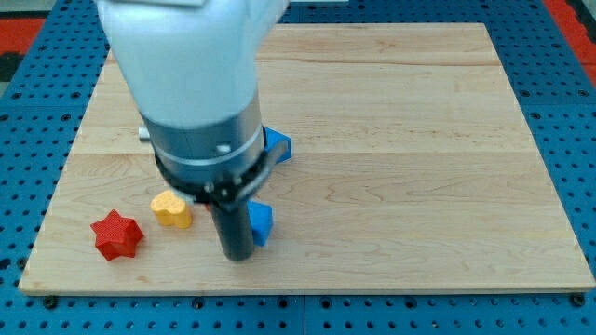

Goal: Move the yellow heart closer to the green circle

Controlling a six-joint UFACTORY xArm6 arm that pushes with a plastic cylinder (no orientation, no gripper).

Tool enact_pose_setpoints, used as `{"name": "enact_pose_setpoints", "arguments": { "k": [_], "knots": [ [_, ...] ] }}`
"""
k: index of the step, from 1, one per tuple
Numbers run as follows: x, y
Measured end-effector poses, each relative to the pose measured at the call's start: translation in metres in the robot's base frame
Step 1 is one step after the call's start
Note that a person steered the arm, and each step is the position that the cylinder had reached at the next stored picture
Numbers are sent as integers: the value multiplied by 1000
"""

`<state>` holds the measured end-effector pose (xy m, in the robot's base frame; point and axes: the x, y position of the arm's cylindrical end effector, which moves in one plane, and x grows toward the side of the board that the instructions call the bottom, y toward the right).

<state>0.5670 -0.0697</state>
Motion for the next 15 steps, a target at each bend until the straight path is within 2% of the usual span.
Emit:
{"name": "enact_pose_setpoints", "arguments": {
  "k": [1,2,3,4,5,7,9,11,12,13,14,15],
  "knots": [
    [-39,-4],
    [-33,-10],
    [8,-8],
    [9,-36],
    [-19,-66],
    [-105,-88],
    [-79,-105],
    [-90,-186],
    [-104,-157],
    [-119,-88],
    [-124,-76],
    [-101,-76]
  ]
}}
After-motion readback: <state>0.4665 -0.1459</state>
